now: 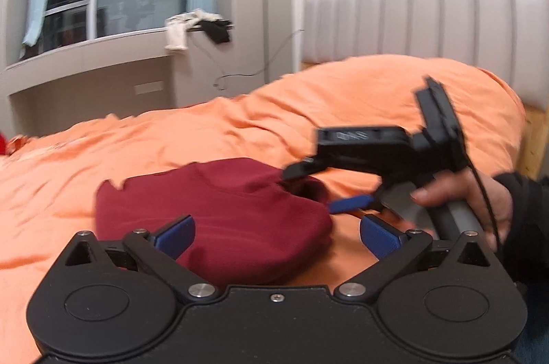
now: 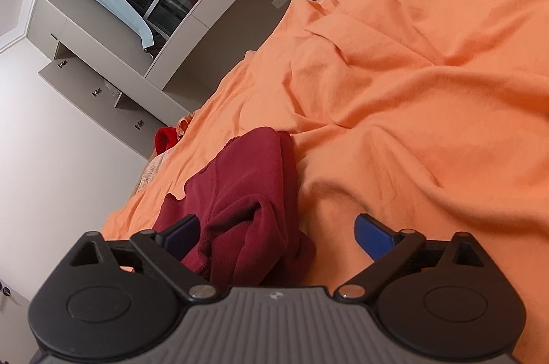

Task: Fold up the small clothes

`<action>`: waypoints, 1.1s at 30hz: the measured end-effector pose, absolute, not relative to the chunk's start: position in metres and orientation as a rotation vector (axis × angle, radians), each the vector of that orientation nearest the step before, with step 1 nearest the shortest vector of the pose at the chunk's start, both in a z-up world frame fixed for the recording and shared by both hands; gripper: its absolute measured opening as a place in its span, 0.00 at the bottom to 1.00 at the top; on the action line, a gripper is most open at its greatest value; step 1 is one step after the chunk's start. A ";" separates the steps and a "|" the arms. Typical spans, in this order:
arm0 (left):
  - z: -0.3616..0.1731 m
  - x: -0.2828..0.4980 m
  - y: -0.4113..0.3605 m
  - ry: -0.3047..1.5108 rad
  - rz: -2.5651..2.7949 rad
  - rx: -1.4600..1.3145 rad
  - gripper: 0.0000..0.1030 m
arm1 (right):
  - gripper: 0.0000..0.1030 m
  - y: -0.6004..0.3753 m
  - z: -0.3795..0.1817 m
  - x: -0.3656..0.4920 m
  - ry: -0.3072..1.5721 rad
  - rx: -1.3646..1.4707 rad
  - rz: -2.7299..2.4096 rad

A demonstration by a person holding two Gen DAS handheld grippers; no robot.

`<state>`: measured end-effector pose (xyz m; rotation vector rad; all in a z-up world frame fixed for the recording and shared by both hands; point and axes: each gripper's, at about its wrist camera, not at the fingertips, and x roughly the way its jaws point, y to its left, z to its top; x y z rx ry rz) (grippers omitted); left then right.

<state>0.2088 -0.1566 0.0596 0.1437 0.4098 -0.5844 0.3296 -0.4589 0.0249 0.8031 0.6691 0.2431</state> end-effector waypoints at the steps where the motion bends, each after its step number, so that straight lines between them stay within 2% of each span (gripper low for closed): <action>1: 0.062 0.214 -0.150 0.419 -0.564 0.129 0.99 | 0.99 -0.459 0.025 0.330 0.670 0.803 0.244; 16: 0.062 0.276 -0.081 0.598 -0.284 -0.016 0.99 | 1.00 -0.450 0.017 0.333 0.682 0.778 0.229; 33: 0.022 0.295 -0.060 0.628 -0.352 -0.166 1.00 | 1.00 -0.439 0.011 0.338 0.654 0.680 0.221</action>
